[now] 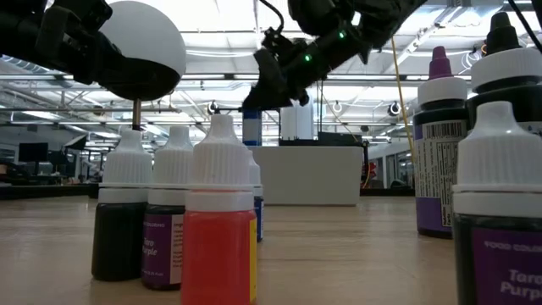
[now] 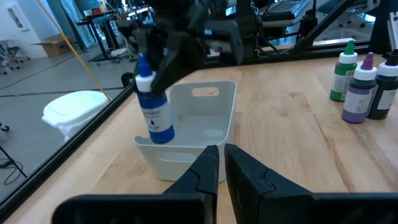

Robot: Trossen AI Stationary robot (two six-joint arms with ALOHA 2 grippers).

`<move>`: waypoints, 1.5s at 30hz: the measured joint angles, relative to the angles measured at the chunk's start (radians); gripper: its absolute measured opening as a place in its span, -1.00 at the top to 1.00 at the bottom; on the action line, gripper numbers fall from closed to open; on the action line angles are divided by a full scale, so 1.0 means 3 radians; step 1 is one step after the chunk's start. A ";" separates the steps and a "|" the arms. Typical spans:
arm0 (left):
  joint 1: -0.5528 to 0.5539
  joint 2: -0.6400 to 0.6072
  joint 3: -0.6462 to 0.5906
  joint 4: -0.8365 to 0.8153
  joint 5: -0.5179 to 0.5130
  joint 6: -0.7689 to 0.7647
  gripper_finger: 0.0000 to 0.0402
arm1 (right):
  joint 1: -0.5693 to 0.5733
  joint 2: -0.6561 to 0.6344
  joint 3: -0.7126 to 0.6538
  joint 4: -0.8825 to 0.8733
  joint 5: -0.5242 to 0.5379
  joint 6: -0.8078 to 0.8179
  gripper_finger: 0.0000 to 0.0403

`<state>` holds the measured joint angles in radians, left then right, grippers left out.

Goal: Pick & Place food coloring
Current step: Put the big blue food coloring bottle into the gray bin

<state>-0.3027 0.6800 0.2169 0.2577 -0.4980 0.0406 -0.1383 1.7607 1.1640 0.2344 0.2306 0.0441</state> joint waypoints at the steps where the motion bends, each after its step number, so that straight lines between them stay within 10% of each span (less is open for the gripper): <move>1: 0.0000 0.0000 0.0000 0.0000 -0.0001 0.0000 0.82 | 0.0000 0.0000 -0.0034 0.0047 0.0000 0.0001 0.45; 45: 0.0000 0.0001 0.0000 0.0003 -0.0009 0.0056 0.82 | -0.0020 0.0378 -0.0221 0.0426 0.0013 0.0075 0.45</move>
<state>-0.3027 0.6802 0.2169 0.2587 -0.5007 0.0574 -0.1444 1.8740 1.0976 0.3622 0.2344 0.0666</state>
